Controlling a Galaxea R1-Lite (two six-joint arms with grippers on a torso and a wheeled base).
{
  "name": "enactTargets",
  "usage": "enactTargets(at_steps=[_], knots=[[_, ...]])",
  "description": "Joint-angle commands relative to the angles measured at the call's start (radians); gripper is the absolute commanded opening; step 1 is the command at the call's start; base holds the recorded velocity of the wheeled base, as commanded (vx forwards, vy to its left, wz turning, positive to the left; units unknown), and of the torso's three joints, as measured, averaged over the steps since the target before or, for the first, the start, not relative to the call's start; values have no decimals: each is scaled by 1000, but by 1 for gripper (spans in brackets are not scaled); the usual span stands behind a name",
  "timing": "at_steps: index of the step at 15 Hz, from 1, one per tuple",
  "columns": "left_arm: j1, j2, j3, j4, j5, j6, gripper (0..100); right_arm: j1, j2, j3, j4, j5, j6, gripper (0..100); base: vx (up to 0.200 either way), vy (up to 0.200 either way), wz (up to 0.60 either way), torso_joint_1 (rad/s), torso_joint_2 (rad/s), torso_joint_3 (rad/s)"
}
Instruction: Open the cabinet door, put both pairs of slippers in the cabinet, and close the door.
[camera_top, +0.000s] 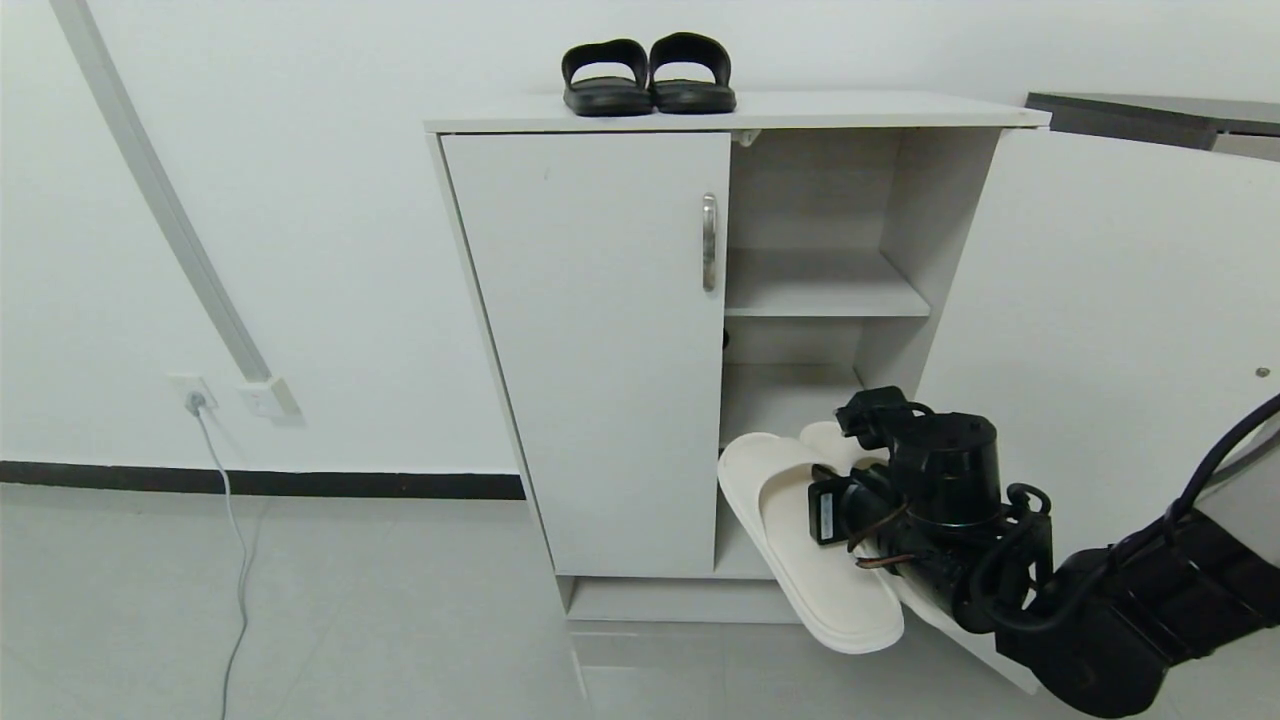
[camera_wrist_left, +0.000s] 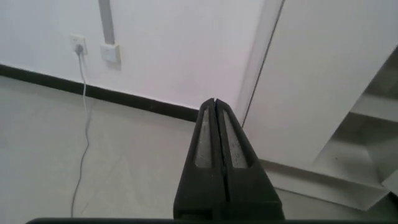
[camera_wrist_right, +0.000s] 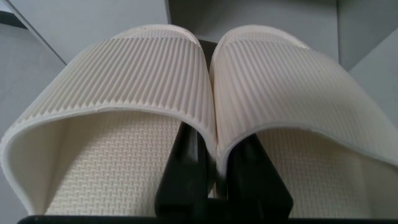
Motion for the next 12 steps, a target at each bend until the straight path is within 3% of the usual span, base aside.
enactTargets(at_steps=[1, 2, 4, 5, 7, 11, 12], knots=[[2, -32, 29, -7, -2, 2, 0, 3, -2, 3, 0, 0, 0, 0, 0, 0, 0, 0, 0, 0], [2, -32, 29, -7, -10, 7, 0, 1, -2, 3, 0, 2, 0, 0, 0, 0, 0, 0, 0, 0], [2, -32, 29, -7, -99, 44, 0, 3, -1, 3, 0, 2, 0, 0, 0, 0, 0, 0, 0, 0], [2, -32, 29, 33, -196, 84, 0, 7, -1, 8, 0, 0, 0, 0, 0, 0, 0, 0, 0, 0], [2, -31, 29, 38, -282, 108, 0, 10, -1, 14, -2, 0, -1, 0, 0, 0, 0, 0, 0, 0], [0, -31, 29, 38, -283, 108, 0, 23, 2, 17, -22, 0, -4, 0, 0, 0, 0, 0, 0, 0], [0, -31, 29, 39, -211, 105, 0, 26, 1, 19, -25, 0, -4, 0, 0, 0, 0, 0, 0, 0]])
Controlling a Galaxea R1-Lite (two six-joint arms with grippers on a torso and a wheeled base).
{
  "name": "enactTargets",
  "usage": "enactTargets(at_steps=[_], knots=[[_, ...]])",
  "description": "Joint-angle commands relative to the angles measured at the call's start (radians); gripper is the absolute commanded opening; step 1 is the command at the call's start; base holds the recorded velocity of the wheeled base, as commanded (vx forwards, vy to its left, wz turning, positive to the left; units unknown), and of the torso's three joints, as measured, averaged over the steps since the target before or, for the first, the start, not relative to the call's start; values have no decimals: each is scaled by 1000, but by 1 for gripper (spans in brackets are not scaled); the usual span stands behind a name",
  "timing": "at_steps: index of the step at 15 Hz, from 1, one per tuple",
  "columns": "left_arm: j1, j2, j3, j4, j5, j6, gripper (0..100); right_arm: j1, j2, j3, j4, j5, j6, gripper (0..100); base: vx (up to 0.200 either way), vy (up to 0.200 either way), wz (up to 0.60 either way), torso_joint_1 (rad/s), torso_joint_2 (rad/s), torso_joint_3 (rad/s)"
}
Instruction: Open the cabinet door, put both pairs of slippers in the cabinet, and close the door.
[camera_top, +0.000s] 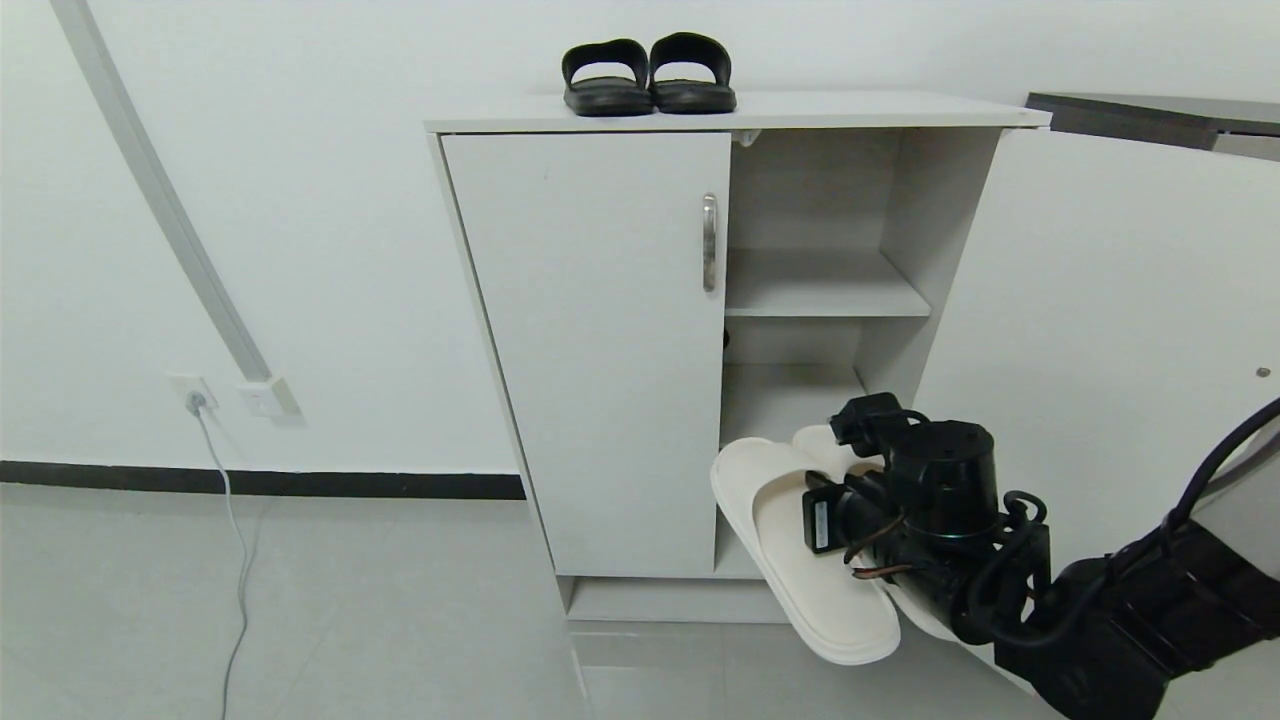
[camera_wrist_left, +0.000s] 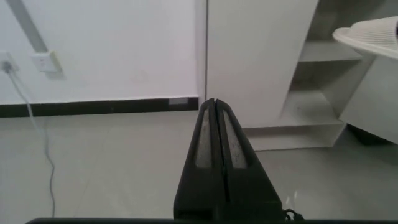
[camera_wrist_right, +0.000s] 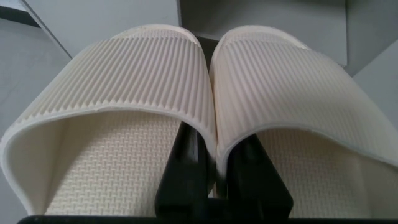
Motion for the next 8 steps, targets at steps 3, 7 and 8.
enactTargets(at_steps=[3, 7, 8], knots=[[0, 3, 0, -1, 50, -17, 0, 20, -1, -10, -6, -2, -2, 0, 0, 0, 0, 0, 0, 0], [0, 3, 0, -1, 44, -15, 0, 33, 71, -131, 53, -167, 11, 0, 0, 0, 0, 0, 0, 0], [0, 3, 0, -1, 44, -15, 0, 37, 96, -156, 64, -213, 18, 0, 0, 0, 0, 0, 0, 0]])
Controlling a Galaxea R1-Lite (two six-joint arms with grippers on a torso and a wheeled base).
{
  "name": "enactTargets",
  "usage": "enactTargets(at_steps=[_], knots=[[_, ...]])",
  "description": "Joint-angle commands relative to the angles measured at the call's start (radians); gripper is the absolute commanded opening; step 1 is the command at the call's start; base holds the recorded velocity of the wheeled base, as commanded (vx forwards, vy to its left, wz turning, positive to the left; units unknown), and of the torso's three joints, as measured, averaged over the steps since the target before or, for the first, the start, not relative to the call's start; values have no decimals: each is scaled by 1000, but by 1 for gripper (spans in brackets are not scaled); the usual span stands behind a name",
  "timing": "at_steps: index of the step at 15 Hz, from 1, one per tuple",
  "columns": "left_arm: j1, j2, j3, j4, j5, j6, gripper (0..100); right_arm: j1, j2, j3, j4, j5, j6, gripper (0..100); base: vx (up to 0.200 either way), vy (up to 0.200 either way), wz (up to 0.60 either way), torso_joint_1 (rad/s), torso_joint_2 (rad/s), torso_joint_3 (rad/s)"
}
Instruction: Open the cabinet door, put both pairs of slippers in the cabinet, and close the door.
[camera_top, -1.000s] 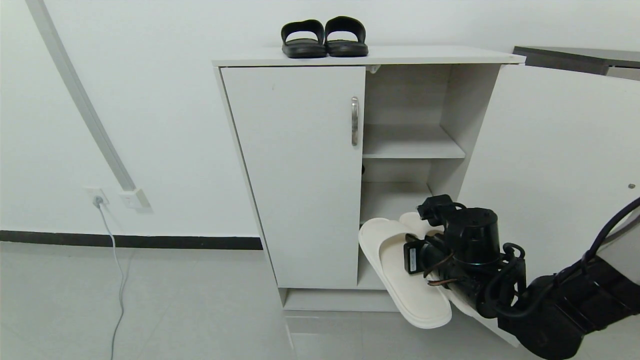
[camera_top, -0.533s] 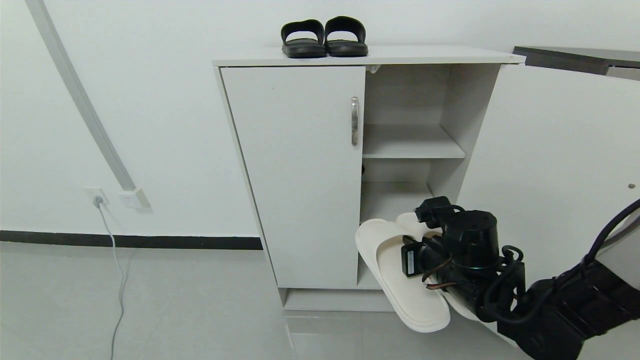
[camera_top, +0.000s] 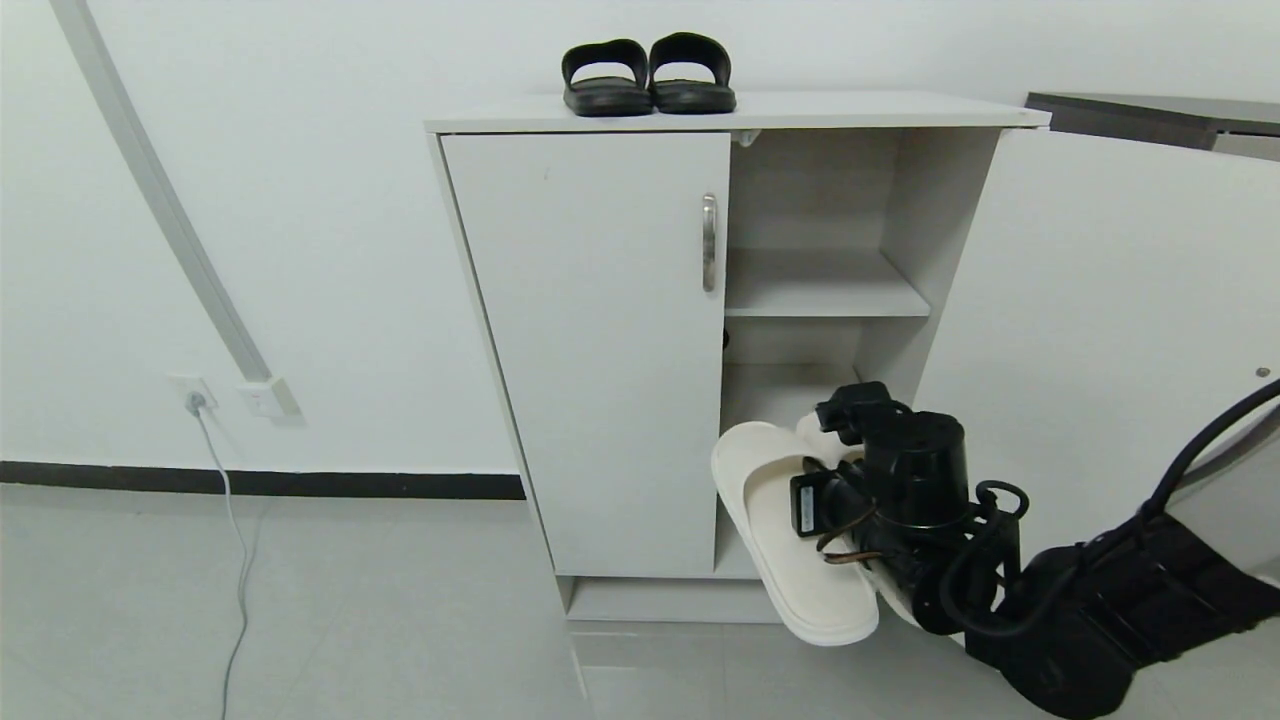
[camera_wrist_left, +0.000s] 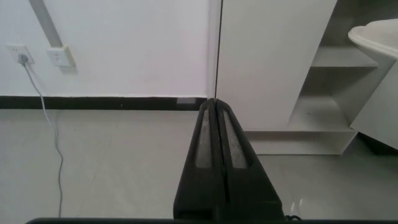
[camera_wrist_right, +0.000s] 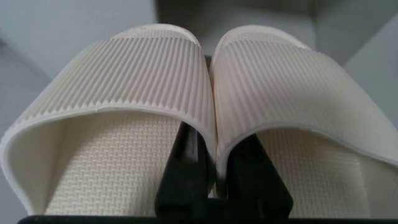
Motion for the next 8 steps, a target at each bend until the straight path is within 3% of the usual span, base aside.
enactTargets(at_steps=[1, 3, 8], knots=[[0, 3, 0, -1, 0, 0, 0, 14, 99, -109, 27, -98, 32, 0, 0, 0, 0, 0, 0, 0], [0, 3, 0, -1, 0, -2, 0, 14, 130, -149, 38, -109, 62, 0, 0, 0, 0, 0, 0, 0], [0, 3, 0, -1, 0, 0, 0, 12, 137, -149, 40, -130, 67, 0, 0, -200, 0, 3, 2, -1]])
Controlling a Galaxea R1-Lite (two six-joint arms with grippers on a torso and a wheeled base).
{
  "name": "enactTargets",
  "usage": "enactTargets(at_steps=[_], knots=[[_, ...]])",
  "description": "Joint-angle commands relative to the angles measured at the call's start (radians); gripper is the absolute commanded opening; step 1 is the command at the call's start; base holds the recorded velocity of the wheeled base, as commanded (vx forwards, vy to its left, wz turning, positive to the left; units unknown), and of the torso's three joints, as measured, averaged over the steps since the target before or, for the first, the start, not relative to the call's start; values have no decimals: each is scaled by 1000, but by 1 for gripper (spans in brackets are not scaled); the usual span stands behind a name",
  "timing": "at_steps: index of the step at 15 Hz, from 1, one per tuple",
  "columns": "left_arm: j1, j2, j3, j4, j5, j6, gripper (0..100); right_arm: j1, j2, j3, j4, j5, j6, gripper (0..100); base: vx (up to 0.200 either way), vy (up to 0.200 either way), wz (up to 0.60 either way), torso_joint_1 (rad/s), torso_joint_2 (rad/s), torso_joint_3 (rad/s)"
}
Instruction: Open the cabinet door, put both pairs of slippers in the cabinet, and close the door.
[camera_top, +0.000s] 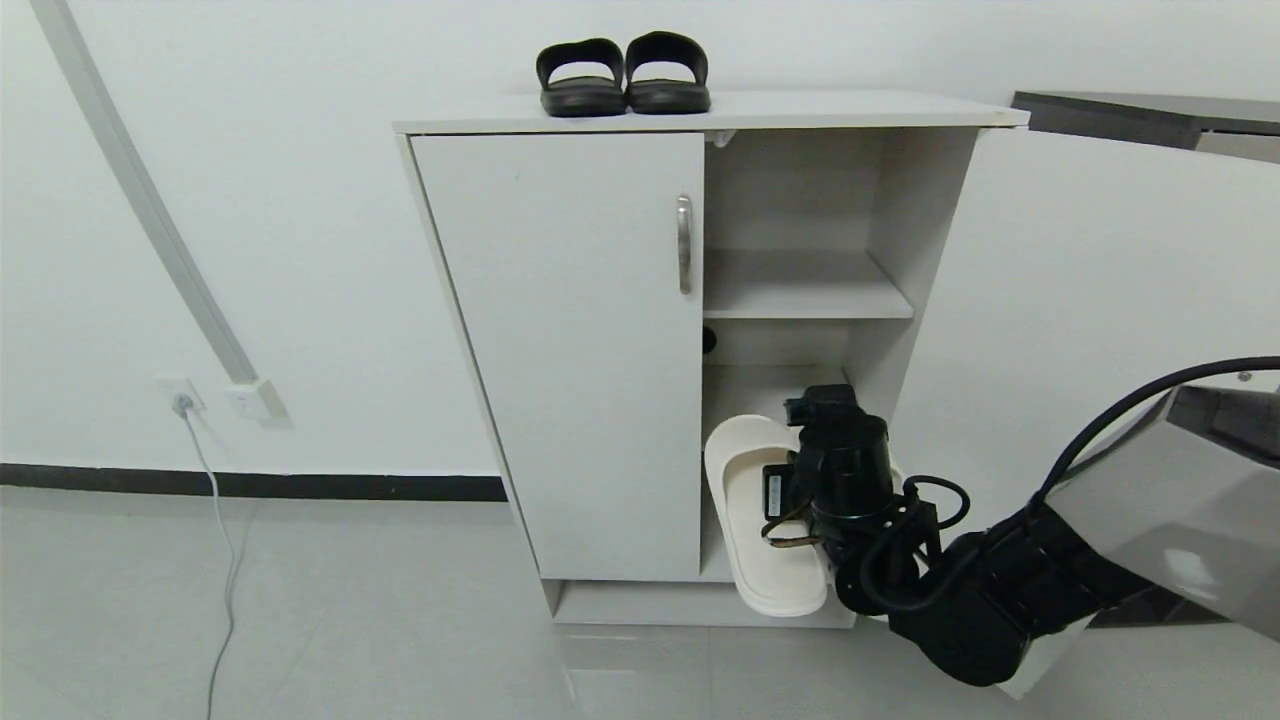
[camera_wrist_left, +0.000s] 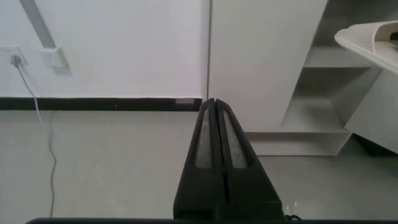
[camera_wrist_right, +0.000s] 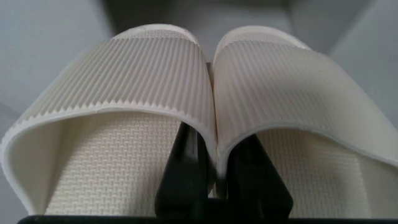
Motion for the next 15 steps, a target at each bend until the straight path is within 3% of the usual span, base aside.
enactTargets(at_steps=[1, 2, 15], knots=[[0, 2, 0, 0, 1, 0, 0, 2, 15, 2, -4, 0, 0, 0, 0, -200, 0, 2, 12, 7], [0, 2, 0, 0, 1, -2, 0, 2, 23, 2, -7, 0, 0, 0, 0, -200, 0, 2, 2, 2], [0, 2, 0, 0, 1, -2, 0, 40, 172, -132, -27, 21, -12, 0, 0, 0, 0, 0, 0, 0]])
